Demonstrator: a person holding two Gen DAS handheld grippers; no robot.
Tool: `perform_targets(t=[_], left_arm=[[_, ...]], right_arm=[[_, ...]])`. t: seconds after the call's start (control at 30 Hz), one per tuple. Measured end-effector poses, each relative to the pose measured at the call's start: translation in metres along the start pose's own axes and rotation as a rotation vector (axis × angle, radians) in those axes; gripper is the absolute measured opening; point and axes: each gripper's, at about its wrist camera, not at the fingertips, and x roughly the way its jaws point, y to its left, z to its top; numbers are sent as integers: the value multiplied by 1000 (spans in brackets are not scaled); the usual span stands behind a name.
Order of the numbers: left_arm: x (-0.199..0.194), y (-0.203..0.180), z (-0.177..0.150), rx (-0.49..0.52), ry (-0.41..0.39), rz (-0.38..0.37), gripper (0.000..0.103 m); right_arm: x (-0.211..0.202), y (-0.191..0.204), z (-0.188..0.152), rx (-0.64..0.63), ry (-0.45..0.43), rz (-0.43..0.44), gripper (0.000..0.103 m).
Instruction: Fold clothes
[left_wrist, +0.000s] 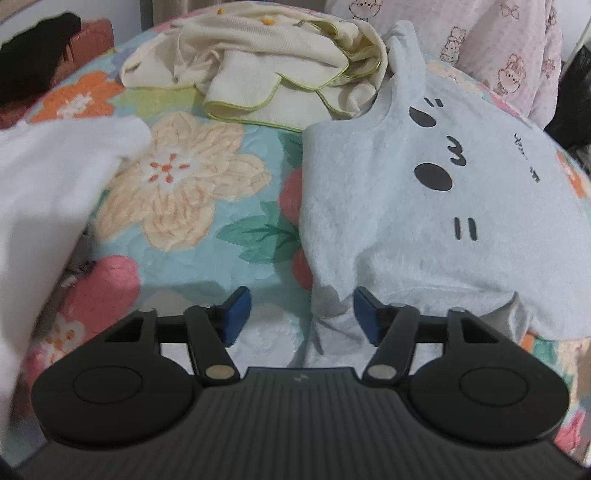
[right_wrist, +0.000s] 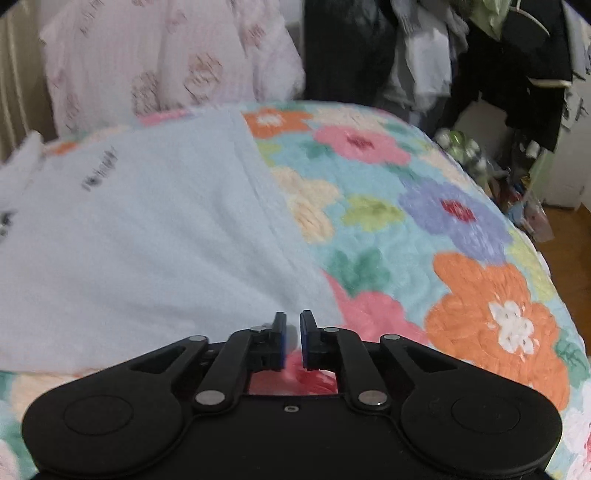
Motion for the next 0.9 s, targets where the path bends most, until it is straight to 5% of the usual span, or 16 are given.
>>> perform_targets(t=[0.1, 0.23, 0.33, 0.43, 0.53, 0.57, 0.67, 0.73, 0.8, 0.83, 0.87, 0.9], left_arm=[[5, 5, -2, -29, 38, 35, 73], [10, 22, -15, -145, 91, -24, 75], [4, 21, -24, -118, 85, -65, 75], [2, 16, -29, -106, 82, -96, 81], [12, 16, -32, -198, 117, -151, 88], [15, 11, -32, -180, 117, -140, 89], [22, -10, -33, -61, 103, -65, 88], [21, -22, -34, 8, 72, -42, 84], [19, -29, -32, 35, 44, -76, 47], [17, -31, -31, 32, 42, -102, 39], [16, -32, -30, 32, 37, -115, 22], [14, -32, -29, 34, 30, -122, 15]], right_arm=[[-17, 33, 8, -51, -20, 158, 45], [-13, 102, -3, -132, 130, 516, 46], [-6, 159, -15, -199, 264, 785, 46], [-2, 217, -33, -330, 328, 891, 47], [2, 256, -42, -421, 357, 942, 59], [8, 261, -41, -401, 363, 931, 67], [26, 273, -40, -333, 381, 905, 68], [35, 268, -36, -241, 400, 949, 68], [42, 269, -33, -175, 392, 987, 66], [45, 272, -32, -143, 403, 993, 62], [47, 276, -32, -113, 415, 998, 50], [48, 280, -32, -97, 429, 1002, 24]])
